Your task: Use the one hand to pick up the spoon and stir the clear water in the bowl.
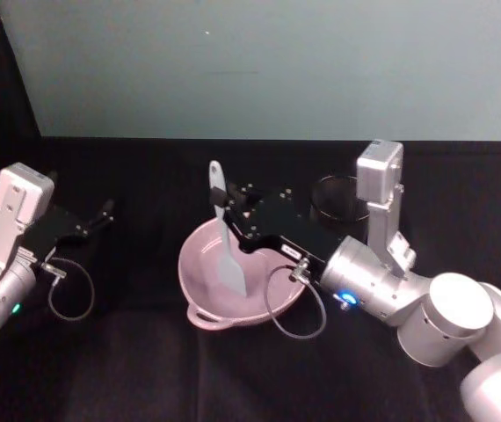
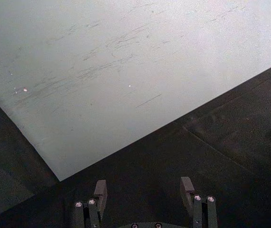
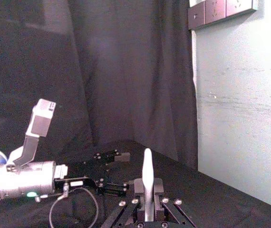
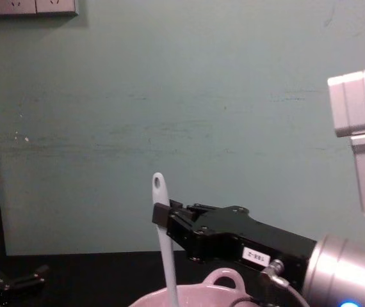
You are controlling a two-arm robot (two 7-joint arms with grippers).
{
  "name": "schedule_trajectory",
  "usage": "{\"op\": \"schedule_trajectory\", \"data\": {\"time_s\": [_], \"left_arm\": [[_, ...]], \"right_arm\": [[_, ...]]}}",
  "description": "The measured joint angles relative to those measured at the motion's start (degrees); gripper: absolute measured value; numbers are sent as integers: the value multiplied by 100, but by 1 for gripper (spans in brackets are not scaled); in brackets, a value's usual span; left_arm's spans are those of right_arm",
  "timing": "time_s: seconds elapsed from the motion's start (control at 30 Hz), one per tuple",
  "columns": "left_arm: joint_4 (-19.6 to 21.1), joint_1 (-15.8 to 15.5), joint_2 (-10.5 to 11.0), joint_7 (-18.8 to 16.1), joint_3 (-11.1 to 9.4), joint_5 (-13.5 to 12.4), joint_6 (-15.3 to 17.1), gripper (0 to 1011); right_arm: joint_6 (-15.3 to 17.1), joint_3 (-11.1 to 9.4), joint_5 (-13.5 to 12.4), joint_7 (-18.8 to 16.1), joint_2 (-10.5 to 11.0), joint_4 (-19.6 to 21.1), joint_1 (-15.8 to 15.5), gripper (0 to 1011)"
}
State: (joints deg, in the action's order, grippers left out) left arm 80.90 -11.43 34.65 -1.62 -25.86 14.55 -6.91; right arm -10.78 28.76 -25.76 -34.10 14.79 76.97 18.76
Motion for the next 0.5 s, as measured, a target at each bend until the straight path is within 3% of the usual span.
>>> {"op": "schedule_trajectory", "data": {"time_s": [0.3, 0.5], "left_arm": [[0, 0, 0, 0, 0, 0, 0, 1011], [0, 0, 0, 0, 0, 0, 0, 1011]], "right_arm": [[-165, 37, -6, 54, -288, -509, 292, 110], [-389, -81, 82, 248, -471, -860, 443, 110]]}}
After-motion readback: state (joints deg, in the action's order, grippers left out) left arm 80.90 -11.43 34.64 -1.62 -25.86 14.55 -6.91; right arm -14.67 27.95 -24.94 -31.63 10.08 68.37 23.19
